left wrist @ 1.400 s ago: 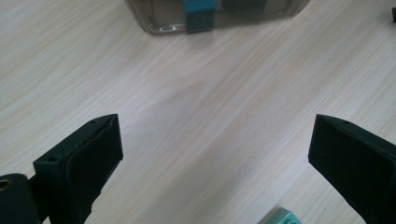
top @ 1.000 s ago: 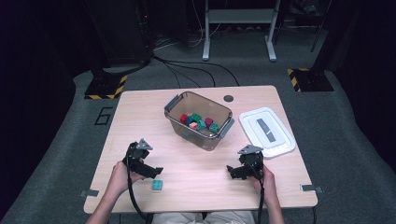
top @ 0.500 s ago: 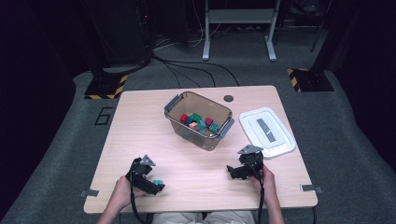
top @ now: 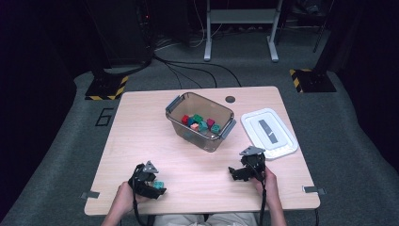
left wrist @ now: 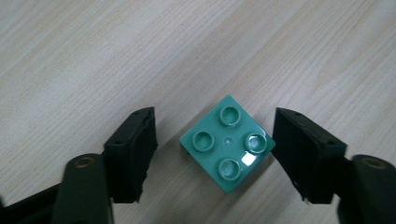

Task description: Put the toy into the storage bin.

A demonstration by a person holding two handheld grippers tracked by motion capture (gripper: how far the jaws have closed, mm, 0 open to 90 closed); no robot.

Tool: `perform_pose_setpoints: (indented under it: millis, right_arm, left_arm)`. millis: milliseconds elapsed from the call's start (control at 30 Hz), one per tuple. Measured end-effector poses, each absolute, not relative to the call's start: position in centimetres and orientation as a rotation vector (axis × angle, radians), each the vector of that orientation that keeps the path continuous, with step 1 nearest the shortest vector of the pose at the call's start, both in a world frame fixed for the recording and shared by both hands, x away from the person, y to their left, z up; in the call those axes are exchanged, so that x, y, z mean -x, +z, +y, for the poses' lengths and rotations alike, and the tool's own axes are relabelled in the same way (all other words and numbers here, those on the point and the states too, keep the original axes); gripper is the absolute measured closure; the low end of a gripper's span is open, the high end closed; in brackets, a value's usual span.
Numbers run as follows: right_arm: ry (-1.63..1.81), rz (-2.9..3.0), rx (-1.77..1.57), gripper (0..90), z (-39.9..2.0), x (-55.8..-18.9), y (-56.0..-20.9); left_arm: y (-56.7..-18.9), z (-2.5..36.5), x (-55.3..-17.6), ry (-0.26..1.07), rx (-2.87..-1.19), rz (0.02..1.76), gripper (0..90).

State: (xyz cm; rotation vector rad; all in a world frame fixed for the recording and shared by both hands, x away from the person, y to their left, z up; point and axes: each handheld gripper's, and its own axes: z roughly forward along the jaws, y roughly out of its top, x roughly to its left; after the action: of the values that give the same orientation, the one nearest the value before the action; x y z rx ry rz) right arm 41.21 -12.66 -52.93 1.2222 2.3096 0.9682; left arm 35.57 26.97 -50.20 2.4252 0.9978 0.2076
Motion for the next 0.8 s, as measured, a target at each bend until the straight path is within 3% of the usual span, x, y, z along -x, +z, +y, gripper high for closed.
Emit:
perform_pose_setpoints:
  millis: [133,800]
  right_arm:
    - [0.968,2.309,-1.223,0.0,-12.7,-41.2,-52.9]
    - [0.968,2.309,-1.223,0.0,-12.7,-41.2,-52.9]
  left_arm:
    - [-50.1,27.0,-35.4,0.227,-2.432,0.984,46.2]
    - [-47.6,26.1,-37.8,0.282,-2.409,0.946,47.1]
